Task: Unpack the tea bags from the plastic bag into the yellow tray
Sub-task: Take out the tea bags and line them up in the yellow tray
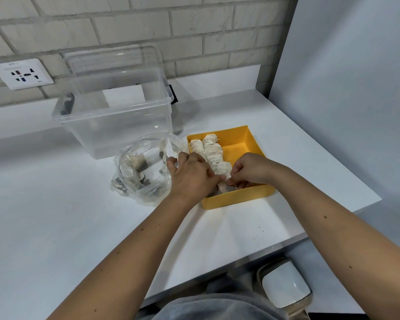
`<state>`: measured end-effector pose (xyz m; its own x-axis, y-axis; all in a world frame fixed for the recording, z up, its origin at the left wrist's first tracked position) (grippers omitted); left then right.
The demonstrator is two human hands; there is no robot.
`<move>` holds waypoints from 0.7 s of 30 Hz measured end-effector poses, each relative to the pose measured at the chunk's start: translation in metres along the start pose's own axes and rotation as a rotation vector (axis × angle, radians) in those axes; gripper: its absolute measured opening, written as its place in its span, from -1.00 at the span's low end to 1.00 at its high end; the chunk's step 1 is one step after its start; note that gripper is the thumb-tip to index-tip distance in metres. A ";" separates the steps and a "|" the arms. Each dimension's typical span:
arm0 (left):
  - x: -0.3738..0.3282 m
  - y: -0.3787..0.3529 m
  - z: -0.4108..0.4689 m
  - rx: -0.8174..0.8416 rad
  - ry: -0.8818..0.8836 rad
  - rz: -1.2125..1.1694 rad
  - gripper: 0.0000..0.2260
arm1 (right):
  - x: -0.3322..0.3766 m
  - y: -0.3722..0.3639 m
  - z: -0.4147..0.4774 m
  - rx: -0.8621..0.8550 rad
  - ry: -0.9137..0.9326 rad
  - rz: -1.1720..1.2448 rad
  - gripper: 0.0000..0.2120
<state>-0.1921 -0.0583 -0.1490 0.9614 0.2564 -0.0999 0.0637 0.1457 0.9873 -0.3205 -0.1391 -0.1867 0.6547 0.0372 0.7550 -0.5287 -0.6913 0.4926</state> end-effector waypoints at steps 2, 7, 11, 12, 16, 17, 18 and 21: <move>-0.002 -0.003 -0.002 0.027 -0.024 0.050 -0.55 | 0.000 0.003 -0.001 -0.005 -0.004 0.037 -0.81; -0.003 -0.004 -0.003 0.025 -0.017 0.075 -0.70 | 0.000 0.021 0.004 -0.123 0.024 0.158 -0.79; -0.004 -0.003 -0.002 0.034 -0.011 0.098 -0.72 | 0.012 0.015 0.011 -0.145 0.111 0.068 -0.87; -0.003 -0.003 -0.002 0.035 -0.004 0.103 -0.71 | 0.015 0.015 0.012 -0.156 0.118 0.057 -0.83; -0.002 -0.005 -0.002 0.026 0.005 0.100 -0.72 | 0.018 0.015 0.018 -0.141 0.091 -0.018 -0.81; -0.002 -0.005 -0.002 0.021 0.006 0.098 -0.72 | 0.020 0.015 0.018 -0.140 0.109 -0.017 -0.85; -0.002 -0.004 -0.001 0.019 0.007 0.094 -0.73 | 0.024 0.015 0.018 -0.143 0.134 -0.017 -0.87; -0.003 -0.006 -0.002 0.022 0.005 0.080 -0.74 | 0.035 0.014 0.016 -0.173 0.197 -0.060 -0.90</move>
<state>-0.1955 -0.0575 -0.1546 0.9622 0.2715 -0.0210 -0.0076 0.1036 0.9946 -0.2965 -0.1597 -0.1605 0.5790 0.2262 0.7833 -0.5874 -0.5504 0.5932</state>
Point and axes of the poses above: each hand's wrist, its own z-axis towards the middle knuckle, its own y-axis out of the back of the hand, x = y × z, the point moved 9 cm from there along z, towards the middle knuckle, and after that the axes turned 9 degrees about z, right-handed, at the moved point
